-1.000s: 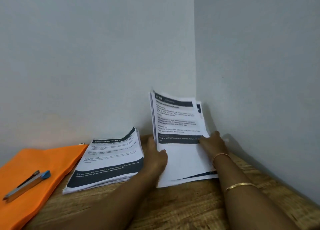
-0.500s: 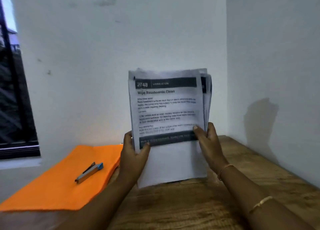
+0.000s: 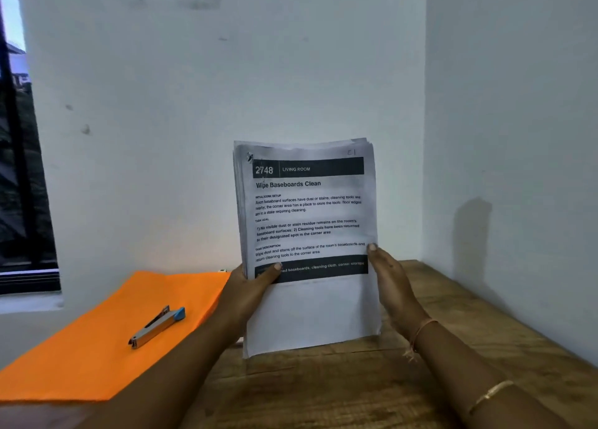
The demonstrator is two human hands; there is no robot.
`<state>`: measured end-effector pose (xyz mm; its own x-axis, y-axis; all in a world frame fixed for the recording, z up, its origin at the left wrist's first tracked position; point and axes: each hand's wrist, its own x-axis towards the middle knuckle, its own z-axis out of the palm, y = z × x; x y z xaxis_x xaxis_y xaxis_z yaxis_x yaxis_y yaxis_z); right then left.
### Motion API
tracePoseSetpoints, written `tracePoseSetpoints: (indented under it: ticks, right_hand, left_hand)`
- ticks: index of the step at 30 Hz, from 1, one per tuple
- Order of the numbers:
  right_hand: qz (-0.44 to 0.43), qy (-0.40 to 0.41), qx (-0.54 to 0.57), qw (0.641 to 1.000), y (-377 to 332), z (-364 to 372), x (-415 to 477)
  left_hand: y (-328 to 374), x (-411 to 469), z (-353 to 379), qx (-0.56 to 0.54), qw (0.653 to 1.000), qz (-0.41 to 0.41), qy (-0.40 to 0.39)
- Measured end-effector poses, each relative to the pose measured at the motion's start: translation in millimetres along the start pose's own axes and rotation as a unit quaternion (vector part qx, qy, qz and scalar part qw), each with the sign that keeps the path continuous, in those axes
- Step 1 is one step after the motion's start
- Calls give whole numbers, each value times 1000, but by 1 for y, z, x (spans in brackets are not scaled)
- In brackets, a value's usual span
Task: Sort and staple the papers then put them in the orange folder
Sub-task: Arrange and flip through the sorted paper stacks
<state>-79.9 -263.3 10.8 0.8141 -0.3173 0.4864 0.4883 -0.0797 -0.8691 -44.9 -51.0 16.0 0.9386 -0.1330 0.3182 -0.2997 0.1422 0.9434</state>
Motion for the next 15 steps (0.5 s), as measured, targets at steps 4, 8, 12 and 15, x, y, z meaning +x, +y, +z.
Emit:
tracePoseSetpoints:
  ticks: [4, 8, 12, 15]
  right_hand:
    - [11, 1, -4, 1000, 5, 1, 0]
    - [-12, 25, 18, 999, 2, 3, 1]
    - [-12, 31, 38, 999, 2, 6, 2]
    - [26, 23, -1, 999, 15, 4, 2]
  left_hand:
    - [-11, 5, -5, 85, 995, 45, 0]
    - [-12, 0, -5, 84, 992, 94, 14]
    - [-8, 0, -11, 60, 993, 105, 14]
    - [-17, -3, -14, 133, 988, 74, -34]
